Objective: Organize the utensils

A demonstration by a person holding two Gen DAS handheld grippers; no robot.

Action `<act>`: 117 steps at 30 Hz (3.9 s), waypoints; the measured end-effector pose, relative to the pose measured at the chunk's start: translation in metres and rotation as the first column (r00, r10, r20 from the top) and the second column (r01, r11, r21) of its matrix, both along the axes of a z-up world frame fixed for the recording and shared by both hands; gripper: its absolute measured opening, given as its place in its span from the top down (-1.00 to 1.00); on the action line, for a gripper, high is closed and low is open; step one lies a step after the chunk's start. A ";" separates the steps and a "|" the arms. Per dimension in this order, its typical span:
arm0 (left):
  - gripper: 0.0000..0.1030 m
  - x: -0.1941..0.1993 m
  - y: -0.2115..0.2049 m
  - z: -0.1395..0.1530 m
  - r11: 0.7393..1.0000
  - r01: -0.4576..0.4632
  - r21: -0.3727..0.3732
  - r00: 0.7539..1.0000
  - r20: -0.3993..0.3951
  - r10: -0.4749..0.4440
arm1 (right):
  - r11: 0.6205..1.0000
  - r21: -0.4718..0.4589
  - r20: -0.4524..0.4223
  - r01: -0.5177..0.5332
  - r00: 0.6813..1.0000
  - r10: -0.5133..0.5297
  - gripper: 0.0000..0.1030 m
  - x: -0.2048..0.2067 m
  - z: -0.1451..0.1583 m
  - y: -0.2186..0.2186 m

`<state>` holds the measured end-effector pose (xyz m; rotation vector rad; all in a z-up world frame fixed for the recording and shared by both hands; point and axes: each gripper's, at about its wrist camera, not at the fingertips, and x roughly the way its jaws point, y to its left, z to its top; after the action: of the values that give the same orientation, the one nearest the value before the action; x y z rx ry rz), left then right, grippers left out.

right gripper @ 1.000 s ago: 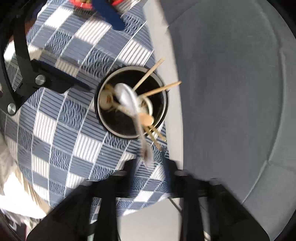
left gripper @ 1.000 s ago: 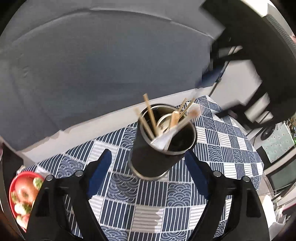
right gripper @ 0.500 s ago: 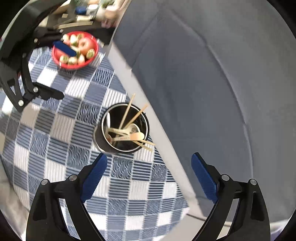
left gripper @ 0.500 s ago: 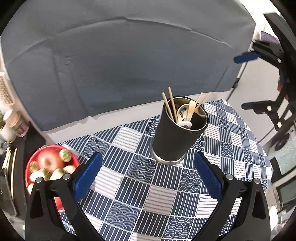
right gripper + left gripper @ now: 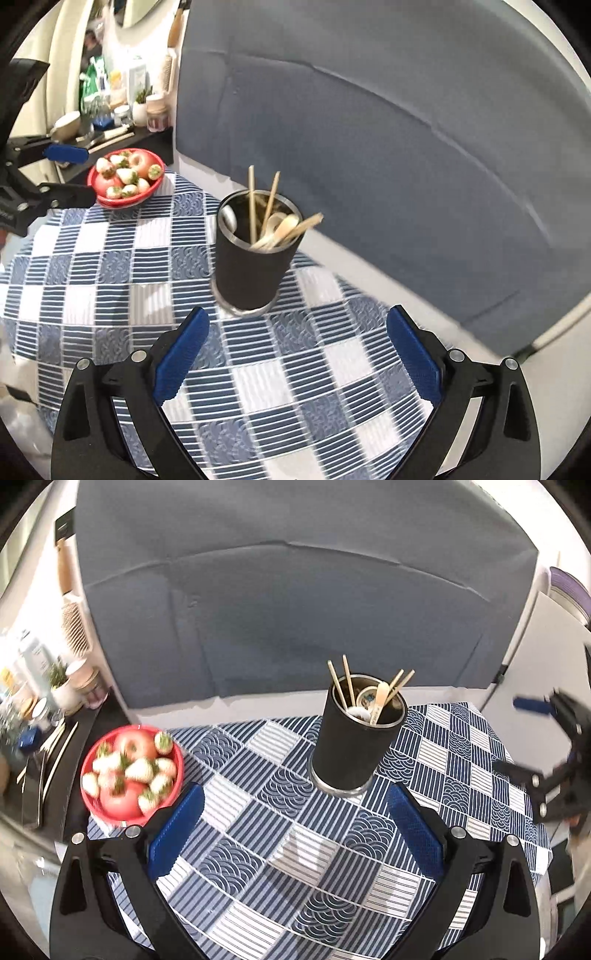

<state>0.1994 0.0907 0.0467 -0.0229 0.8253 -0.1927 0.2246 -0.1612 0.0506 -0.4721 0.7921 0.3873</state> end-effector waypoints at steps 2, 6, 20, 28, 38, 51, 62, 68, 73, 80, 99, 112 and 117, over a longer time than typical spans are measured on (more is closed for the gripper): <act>-0.88 -0.008 -0.004 -0.006 1.000 -0.012 -0.003 1.000 -0.008 0.012 | 1.000 0.017 0.022 0.023 0.999 -0.023 -0.80 -0.017 -0.005 -0.004; -0.88 -0.030 -0.017 -0.020 0.999 -0.046 0.021 0.999 -0.017 0.046 | 0.993 0.065 0.053 0.103 0.993 -0.107 -0.83 -0.050 -0.014 -0.013; -0.88 -0.110 -0.072 -0.014 0.991 -0.105 0.085 0.994 -0.008 0.106 | 0.911 0.191 -0.045 0.367 0.930 -0.365 -0.85 -0.133 -0.021 -0.051; -0.89 -0.139 -0.077 -0.003 0.986 -0.150 0.075 0.989 0.000 0.151 | 0.902 0.228 -0.046 0.368 0.929 -0.367 -0.85 -0.162 -0.013 -0.050; -0.89 -0.158 -0.076 -0.002 0.983 -0.155 0.095 0.988 0.005 0.155 | 0.905 0.211 -0.085 0.369 0.929 -0.359 -0.85 -0.169 -0.020 -0.040; -0.89 -0.166 -0.072 -0.002 0.980 -0.168 0.109 0.986 0.016 0.168 | 0.894 0.208 -0.043 0.398 0.916 -0.398 -0.85 -0.176 -0.015 -0.039; -0.89 -0.168 -0.069 -0.005 0.981 -0.169 0.093 0.985 -0.003 0.170 | 0.893 0.194 -0.038 0.406 0.913 -0.407 -0.85 -0.179 -0.014 -0.039; -0.89 -0.170 -0.067 -0.006 0.987 -0.152 0.055 0.988 -0.014 0.153 | 0.895 0.185 -0.028 0.406 0.913 -0.408 -0.85 -0.180 -0.014 -0.038; -0.89 -0.171 -0.070 -0.004 0.986 -0.147 0.080 0.989 0.004 0.147 | 0.894 0.189 -0.027 0.406 0.912 -0.409 -0.85 -0.180 -0.013 -0.038; -0.89 -0.171 -0.071 -0.006 0.986 -0.140 0.092 0.990 -0.001 0.141 | 0.895 0.185 -0.018 0.406 0.912 -0.410 -0.85 -0.182 -0.013 -0.037; -0.89 -0.169 -0.071 -0.008 0.985 -0.142 0.098 0.989 -0.021 0.144 | 0.895 0.187 -0.027 0.406 0.912 -0.408 -0.85 -0.179 -0.015 -0.038; -0.89 -0.166 -0.074 -0.009 0.988 -0.127 0.088 0.991 -0.030 0.130 | 0.891 0.183 -0.024 0.416 0.908 -0.419 -0.85 -0.179 -0.017 -0.040; -0.89 -0.162 -0.073 -0.012 0.988 -0.127 0.082 0.990 -0.048 0.132 | 0.888 0.185 -0.025 0.421 0.905 -0.424 -0.85 -0.178 -0.017 -0.042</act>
<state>0.0374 0.0180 0.0343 -0.0073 0.8811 -0.0368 0.0464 -0.2030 0.0335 -0.1166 0.8102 0.0483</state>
